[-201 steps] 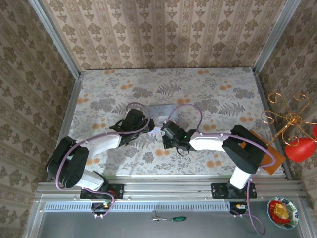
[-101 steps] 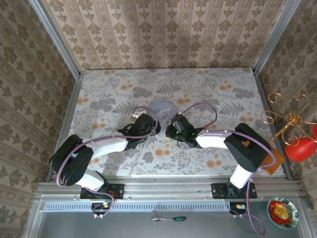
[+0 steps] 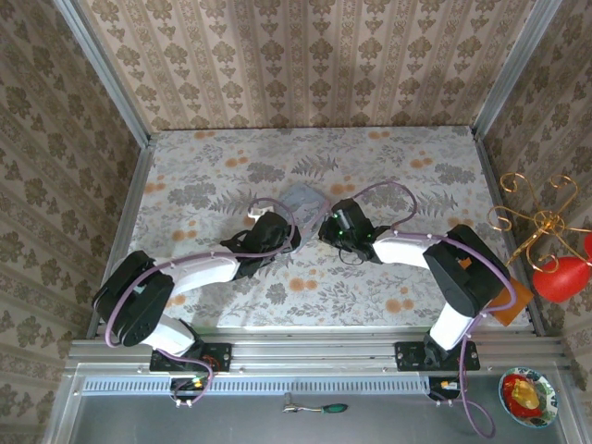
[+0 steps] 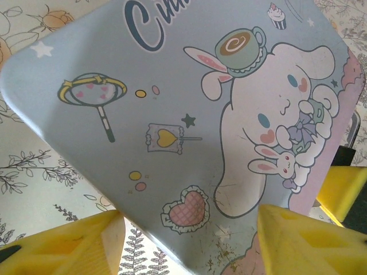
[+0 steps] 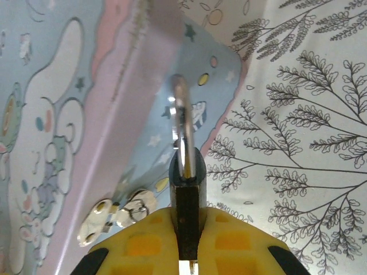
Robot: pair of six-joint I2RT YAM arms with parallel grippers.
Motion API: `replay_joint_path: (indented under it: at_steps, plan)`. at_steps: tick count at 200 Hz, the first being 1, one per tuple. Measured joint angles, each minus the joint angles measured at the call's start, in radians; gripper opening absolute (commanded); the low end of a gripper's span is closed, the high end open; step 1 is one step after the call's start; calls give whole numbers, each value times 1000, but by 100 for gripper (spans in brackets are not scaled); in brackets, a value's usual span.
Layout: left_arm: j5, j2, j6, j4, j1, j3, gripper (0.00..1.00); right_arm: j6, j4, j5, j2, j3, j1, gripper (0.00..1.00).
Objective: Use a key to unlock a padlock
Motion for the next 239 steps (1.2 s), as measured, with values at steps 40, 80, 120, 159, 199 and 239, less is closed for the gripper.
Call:
replay_joint_path:
  at_steps: [40,80,120,159,199,239]
  plan:
    - [55,-66,52,-24,40,-41,64,-105,-122,0,-71,7,0,0]
    - [74,-172,101,-110,108,-90,65,-219,-262,-44,-145,6,25,0]
    - [60,-318,163,-166,172,-171,66,-279,-357,-98,-177,-40,53,0]
    - [34,-511,219,-172,225,-270,67,-335,-453,-103,-194,-61,53,14]
    - [-10,-671,255,-203,297,-328,67,-391,-492,-85,-225,-61,53,41]
    - [-33,-722,324,-224,349,-331,69,-457,-538,-15,-276,-37,50,50]
